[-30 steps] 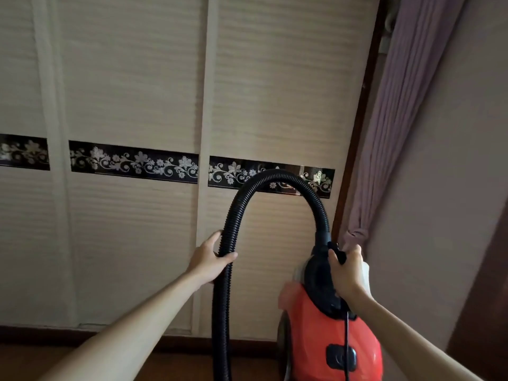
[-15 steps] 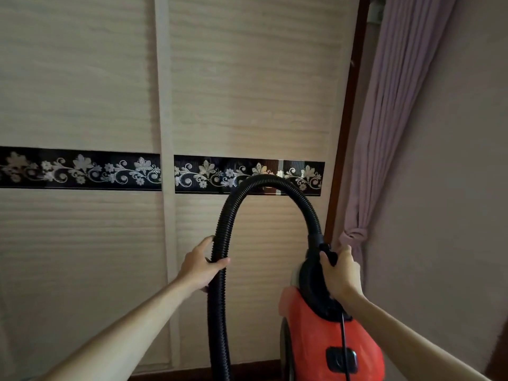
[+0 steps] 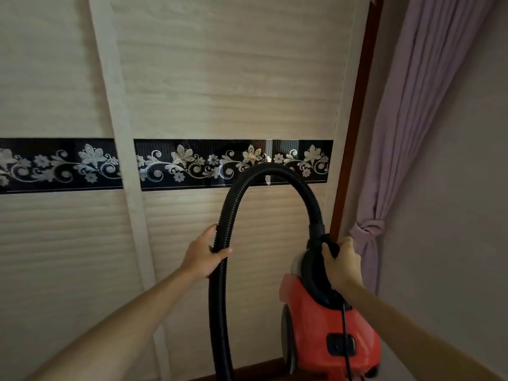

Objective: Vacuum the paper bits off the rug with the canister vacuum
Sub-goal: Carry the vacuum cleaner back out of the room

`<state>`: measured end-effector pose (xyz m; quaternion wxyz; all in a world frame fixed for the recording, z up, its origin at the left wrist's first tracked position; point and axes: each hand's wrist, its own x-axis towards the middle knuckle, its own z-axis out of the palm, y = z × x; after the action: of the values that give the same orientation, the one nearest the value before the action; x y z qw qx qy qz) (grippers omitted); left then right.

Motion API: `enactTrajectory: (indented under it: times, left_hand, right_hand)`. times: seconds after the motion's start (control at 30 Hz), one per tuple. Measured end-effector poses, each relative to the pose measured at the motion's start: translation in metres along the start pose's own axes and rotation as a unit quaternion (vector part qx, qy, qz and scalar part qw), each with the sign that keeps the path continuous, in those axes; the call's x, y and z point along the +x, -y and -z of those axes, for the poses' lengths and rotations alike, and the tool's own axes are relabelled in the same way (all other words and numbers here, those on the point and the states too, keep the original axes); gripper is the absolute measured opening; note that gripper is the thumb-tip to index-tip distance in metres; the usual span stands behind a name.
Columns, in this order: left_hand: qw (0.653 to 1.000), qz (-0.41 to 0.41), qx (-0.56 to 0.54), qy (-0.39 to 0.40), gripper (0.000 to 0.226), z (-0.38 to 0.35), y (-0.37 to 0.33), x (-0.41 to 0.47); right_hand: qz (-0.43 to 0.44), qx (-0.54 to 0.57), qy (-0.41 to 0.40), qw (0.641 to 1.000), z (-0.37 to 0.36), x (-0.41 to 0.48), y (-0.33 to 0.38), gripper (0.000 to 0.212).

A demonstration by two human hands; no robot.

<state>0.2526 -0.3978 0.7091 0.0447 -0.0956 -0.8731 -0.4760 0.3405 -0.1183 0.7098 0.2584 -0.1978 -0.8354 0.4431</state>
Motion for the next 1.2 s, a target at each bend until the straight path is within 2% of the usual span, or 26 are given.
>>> enactTrajectory:
  times: [0.27,0.47,0.63,0.73,0.87,1.07,1.2]
  left_hand:
    - [0.993,-0.019,-0.035,0.111,0.074,-0.021,0.026,0.078]
    - [0.974,-0.048,-0.049,0.218,0.077,-0.035,0.044,0.142]
    - [0.953,-0.111,-0.049,0.278,0.075,-0.052,0.04,0.18]
    - [0.932,-0.201,-0.025,0.301,0.07,-0.069,0.037,0.189]
    - [0.906,-0.26,-0.041,0.333,0.068,-0.096,0.033,0.191]
    - [0.879,-0.313,-0.034,0.358,0.066,-0.144,0.022,0.184]
    - [0.865,-0.302,-0.026,0.4,0.071,-0.179,0.029,0.172]
  right_hand:
    - [-0.052,-0.042,-0.062,0.996,-0.036,0.038,0.003,0.023]
    - [-0.102,-0.057,-0.173,0.978,-0.059,0.051,0.011,0.023]
    - [-0.137,-0.066,-0.26,0.954,-0.065,0.044,0.017,0.025]
    - [-0.163,-0.068,-0.318,0.931,-0.06,0.03,0.018,0.025]
    - [-0.207,-0.074,-0.353,0.91,-0.056,0.006,0.011,0.025]
    - [-0.255,-0.086,-0.393,0.879,-0.051,-0.026,-0.019,0.023]
    - [-0.288,-0.077,-0.408,0.863,-0.053,-0.039,-0.049,0.023]
